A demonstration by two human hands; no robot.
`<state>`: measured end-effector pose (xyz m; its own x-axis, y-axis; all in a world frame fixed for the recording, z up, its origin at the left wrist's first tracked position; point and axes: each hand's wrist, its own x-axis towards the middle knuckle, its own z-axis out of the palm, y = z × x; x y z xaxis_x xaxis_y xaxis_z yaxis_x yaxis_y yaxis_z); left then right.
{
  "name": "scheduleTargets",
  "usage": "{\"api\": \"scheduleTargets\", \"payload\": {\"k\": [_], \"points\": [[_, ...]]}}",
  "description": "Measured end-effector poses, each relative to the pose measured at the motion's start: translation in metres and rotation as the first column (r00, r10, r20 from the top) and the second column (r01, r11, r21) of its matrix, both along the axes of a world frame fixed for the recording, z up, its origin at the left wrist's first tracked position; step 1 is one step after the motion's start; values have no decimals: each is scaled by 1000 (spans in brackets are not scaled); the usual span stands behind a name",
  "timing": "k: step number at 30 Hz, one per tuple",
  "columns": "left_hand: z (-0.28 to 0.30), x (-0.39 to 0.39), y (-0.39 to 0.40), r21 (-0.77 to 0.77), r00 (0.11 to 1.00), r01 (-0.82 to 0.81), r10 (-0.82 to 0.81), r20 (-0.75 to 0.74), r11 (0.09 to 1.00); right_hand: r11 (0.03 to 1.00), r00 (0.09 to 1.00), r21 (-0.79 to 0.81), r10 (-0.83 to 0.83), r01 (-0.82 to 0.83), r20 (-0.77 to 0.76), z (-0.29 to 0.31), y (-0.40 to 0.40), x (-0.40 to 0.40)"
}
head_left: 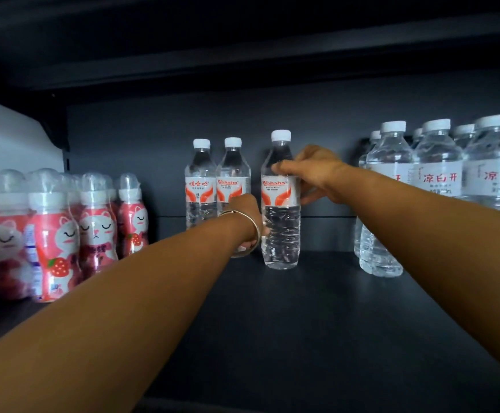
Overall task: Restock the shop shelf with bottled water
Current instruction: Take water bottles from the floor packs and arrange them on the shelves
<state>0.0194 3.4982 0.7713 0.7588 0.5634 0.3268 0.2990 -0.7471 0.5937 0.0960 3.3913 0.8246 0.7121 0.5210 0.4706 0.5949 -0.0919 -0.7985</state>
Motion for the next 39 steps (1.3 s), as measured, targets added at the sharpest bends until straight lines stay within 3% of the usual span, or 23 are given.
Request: {"api": "scheduleTargets", "payload": {"k": [5, 13, 18, 26, 29, 35, 39], "points": [[-2, -1, -4, -47, 998, 54, -56, -31, 997, 992, 989, -8, -128, 128, 72, -2, 4, -4], [-6, 11, 2, 140, 999, -24, 19, 35, 990, 1000, 1000, 1, -13, 13, 5, -1, 11, 3], [-7, 17, 4, 145, 1000, -25, 22, 17, 989, 999, 1000, -53, 7, -7, -6, 0, 12, 10], [-10, 12, 2, 103, 997, 59, -63, 34, 993, 991, 991, -55, -118, 122, 59, -4, 17, 6], [-7, 14, 3, 128, 998, 15, -22, 51, 992, 989, 992, -106, -97, 105, 76, -2, 17, 5], [-6, 18, 5, 21, 998, 20, -21, 58, 1000, 992, 995, 84, -87, 90, -40, -1, 15, 7], [-6, 20, 2, 41, 993, -18, 13, 117, 999, 990, 994, 124, -48, 60, -101, -4, 15, 9]]}}
